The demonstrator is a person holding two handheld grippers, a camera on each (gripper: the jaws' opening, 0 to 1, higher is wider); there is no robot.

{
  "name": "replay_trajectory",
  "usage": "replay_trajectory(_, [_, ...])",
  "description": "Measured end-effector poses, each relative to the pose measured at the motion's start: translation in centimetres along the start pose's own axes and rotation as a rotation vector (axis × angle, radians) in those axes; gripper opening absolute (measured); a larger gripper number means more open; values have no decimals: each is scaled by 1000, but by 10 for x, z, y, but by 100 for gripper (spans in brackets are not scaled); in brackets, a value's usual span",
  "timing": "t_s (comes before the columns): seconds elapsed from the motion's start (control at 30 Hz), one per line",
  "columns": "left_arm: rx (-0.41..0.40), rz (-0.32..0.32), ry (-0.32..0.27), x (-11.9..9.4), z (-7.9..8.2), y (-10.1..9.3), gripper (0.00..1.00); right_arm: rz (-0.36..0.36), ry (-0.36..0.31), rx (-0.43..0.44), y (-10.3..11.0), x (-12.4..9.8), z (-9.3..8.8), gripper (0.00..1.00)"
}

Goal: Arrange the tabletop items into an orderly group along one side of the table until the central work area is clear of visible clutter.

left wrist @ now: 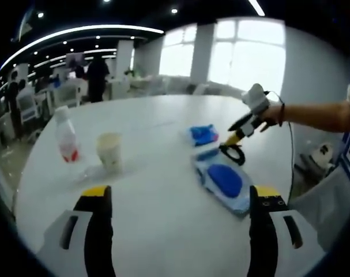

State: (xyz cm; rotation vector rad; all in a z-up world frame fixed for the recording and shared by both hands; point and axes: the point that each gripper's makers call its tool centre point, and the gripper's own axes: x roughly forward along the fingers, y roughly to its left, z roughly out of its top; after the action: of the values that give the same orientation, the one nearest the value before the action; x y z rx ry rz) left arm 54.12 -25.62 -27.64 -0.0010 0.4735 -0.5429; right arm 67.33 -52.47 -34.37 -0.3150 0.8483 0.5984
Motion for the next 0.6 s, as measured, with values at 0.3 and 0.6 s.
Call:
replay_trajectory(0.3, [6, -17, -2, 1, -1, -4, 97, 75, -9, -83, 23, 7, 12, 80])
replay_trajectory(0.6, [17, -55, 36, 9, -11, -18, 98, 145, 12, -151, 42, 18, 17, 78])
